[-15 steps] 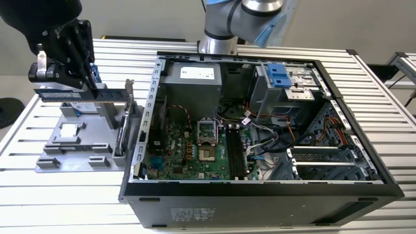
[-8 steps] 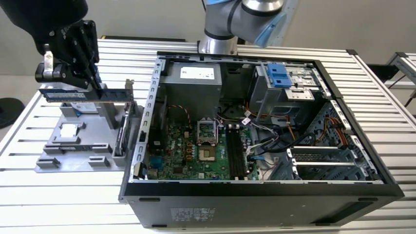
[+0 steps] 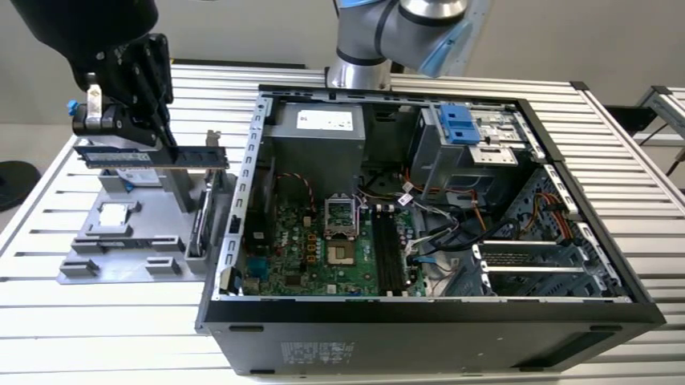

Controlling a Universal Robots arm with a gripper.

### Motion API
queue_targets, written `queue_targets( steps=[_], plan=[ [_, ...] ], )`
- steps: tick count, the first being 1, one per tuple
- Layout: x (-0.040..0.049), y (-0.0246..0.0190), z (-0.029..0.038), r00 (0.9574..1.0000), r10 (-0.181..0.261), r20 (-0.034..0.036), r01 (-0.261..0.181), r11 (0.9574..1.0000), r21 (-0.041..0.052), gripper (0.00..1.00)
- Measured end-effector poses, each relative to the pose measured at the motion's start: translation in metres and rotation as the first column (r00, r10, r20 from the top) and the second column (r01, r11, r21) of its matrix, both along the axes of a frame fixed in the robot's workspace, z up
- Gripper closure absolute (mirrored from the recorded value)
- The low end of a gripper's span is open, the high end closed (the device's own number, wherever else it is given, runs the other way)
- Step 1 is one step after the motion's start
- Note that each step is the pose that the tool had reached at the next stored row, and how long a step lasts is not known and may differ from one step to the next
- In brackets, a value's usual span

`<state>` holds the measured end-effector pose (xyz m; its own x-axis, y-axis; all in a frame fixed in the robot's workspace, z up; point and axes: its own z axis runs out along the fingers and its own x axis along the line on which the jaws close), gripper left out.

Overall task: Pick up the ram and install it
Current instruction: 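Pick up the ram and move it above insertion slot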

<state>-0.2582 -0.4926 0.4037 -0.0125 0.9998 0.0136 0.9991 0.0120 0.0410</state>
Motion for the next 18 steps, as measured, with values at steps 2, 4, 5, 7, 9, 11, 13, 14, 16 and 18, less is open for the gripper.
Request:
queue_targets(
  steps=[2,4,5,7,9,11,13,14,16,18],
  plan=[
    [0.0023,0.0,0.0,1.0,0.0,0.0,0.0,1.0,0.0,1.0],
    [0.0044,0.0,0.0,1.0,0.0,0.0,0.0,1.0,0.0,1.0],
    [0.0055,0.0,0.0,1.0,0.0,0.0001,0.0,1.0,0.0001,1.0],
    [0.0078,0.0,0.0,1.0,0.0,0.0,0.0,1.0,0.0,1.0],
    [0.0102,0.0,-0.0001,1.0,0.0,0.0001,0.0,1.0,0.0001,1.0],
    [0.0125,0.0,0.0,1.0,0.0,0.0,0.0,1.0,0.0,1.0],
    [0.0148,0.0,0.0,1.0,0.0,0.0001,0.0,1.0,0.0,1.0],
    [0.0159,0.0,0.0,1.0,0.0,0.0,0.0,1.0,0.0,1.0],
    [0.0181,0.0,0.0,1.0,0.0,0.0,0.0,1.0,0.0,1.0],
    [0.0202,0.0,0.0,1.0,0.0,0.0,0.0,1.0,0.0,1.0]
  ],
)
